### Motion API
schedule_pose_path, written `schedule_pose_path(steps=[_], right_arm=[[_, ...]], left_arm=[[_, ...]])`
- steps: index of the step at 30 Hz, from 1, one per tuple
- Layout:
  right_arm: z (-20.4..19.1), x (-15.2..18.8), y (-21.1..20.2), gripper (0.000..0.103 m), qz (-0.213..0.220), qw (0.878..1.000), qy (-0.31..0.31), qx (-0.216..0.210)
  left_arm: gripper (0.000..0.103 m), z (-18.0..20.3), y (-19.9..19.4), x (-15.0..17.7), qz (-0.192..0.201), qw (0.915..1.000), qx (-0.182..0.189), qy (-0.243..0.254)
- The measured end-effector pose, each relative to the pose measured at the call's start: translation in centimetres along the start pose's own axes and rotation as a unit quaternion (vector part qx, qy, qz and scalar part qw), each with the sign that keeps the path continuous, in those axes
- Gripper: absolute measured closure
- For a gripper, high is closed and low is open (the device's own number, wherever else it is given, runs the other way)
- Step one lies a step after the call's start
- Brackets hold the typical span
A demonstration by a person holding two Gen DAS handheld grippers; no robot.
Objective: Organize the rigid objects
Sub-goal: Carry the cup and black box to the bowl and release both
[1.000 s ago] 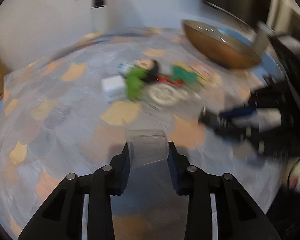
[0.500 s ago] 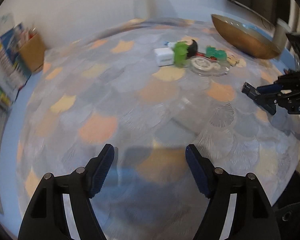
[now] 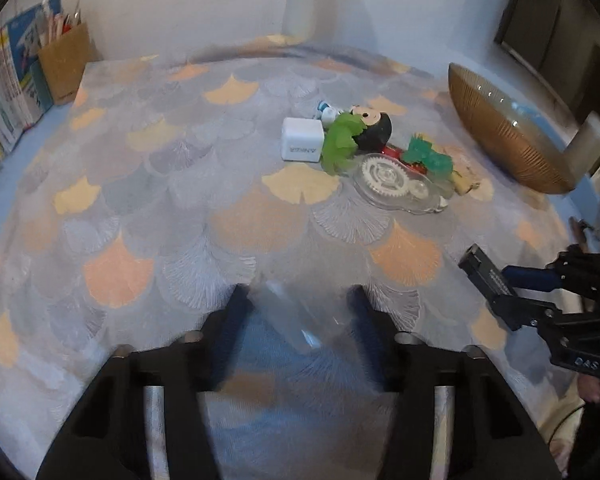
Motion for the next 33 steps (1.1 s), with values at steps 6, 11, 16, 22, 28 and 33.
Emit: schedule_pose_path(steps=[6, 11, 16, 22, 28, 33], right_arm=[[-3.2, -0.1, 0.4, 0.079, 0.02, 0.998, -0.042, 0.039], [-2.5, 0.1, -0.7, 0.079, 0.021, 0.999, -0.027, -0.004], [2.6, -1.5, -5.8, 0.079, 0.07, 0.997, 0.015, 0.041], [11.6, -3.6, -14.8, 0.079, 0.156, 0.974, 0.109, 0.126], [16.6, -4.4, -19.7, 0.079, 0.195, 0.949, 0.153, 0.196], [19.2, -5.2, -17.4, 0.079, 0.165, 0.948, 0.165, 0.217]], left_arm=[[0.057, 1.3, -0.7, -0.4, 0.028, 0.9994, -0.013, 0.014], [0.057, 2.8, -3.7, -2.4, 0.082, 0.9961, 0.011, 0.032], [0.057, 6.0, -8.7, -7.7, 0.167, 0.9825, 0.044, 0.07], [0.057, 11.0, -11.2, -12.3, 0.228, 0.9656, 0.105, 0.067], [0.057, 15.3, -7.1, -14.6, 0.211, 0.967, 0.137, 0.041], [0.057, 18.3, -1.3, -14.4, 0.159, 0.9745, 0.156, 0.029]])
Point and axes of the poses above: each gripper's, at about its wrist camera, not at the fingertips, and y roughly the way its jaws point, z to its right, x to its underside, the point moved 1 cm from there along y, roughly the way its jaws point, and after that the axes turned 5 degrees about x, right-handed, at the moved point
